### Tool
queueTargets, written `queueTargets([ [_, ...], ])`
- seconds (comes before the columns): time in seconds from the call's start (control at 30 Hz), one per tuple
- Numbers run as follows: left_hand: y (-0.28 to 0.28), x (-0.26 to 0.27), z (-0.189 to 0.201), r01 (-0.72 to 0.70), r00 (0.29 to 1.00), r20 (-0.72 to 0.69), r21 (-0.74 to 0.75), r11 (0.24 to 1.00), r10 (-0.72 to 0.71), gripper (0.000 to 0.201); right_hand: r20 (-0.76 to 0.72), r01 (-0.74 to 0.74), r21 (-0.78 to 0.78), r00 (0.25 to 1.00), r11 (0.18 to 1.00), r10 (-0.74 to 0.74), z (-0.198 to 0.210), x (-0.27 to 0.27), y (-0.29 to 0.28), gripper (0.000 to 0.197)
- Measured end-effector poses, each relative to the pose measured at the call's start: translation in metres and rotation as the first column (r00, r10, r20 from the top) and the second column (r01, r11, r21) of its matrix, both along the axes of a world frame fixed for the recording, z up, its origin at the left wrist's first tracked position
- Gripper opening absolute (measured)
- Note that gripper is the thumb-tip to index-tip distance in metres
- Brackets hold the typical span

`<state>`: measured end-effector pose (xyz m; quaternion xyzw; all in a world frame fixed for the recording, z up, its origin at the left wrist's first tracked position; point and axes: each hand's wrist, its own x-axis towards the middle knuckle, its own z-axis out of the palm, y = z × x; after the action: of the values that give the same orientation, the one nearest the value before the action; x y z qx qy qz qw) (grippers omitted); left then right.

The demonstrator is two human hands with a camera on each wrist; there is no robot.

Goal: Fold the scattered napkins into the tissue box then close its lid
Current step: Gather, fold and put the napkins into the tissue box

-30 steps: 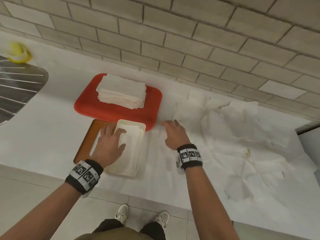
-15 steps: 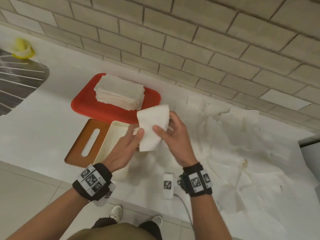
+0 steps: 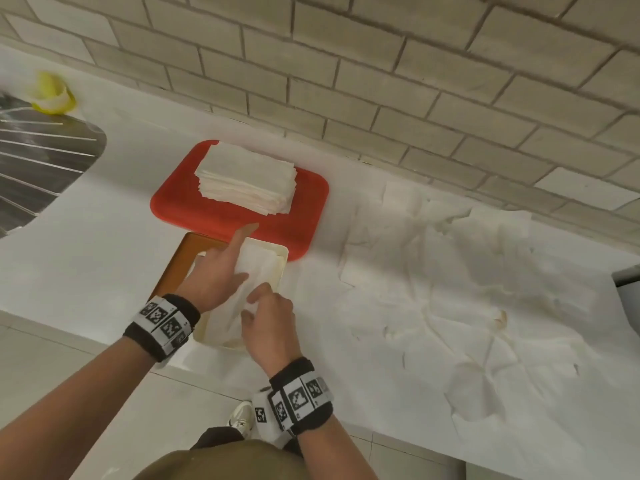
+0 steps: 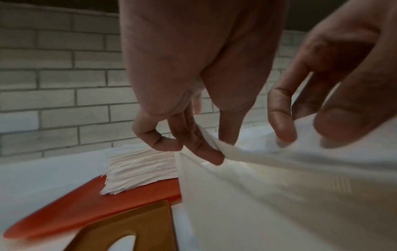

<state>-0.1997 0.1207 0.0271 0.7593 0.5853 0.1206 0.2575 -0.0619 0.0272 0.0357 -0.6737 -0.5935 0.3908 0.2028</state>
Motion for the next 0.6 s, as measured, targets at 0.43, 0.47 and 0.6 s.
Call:
queueTargets([
  [0.43, -0.020, 0.013, -0.008, 0.074, 0.951, -0.308, 0.235, 0.969, 0.002, 0.040, 0.579, -0.293, -0.177, 0.741, 0.939, 0.340, -0.020, 0.179, 0.058, 0.069],
  [0.47, -0.023, 0.018, -0.005, 0.072, 0.966, -0.260, 0.249, 0.966, -0.005, 0.037, 0.618, -0.358, -0.243, 0.660, 0.902, 0.428, -0.029, 0.199, 0.063, 0.079],
  [0.6, -0.040, 0.050, 0.003, 0.111, 0.992, -0.090, 0.260, 0.959, -0.090, 0.028, 0.605, -0.470, -0.318, 0.568, 0.823, 0.558, -0.048, 0.236, 0.074, 0.061],
])
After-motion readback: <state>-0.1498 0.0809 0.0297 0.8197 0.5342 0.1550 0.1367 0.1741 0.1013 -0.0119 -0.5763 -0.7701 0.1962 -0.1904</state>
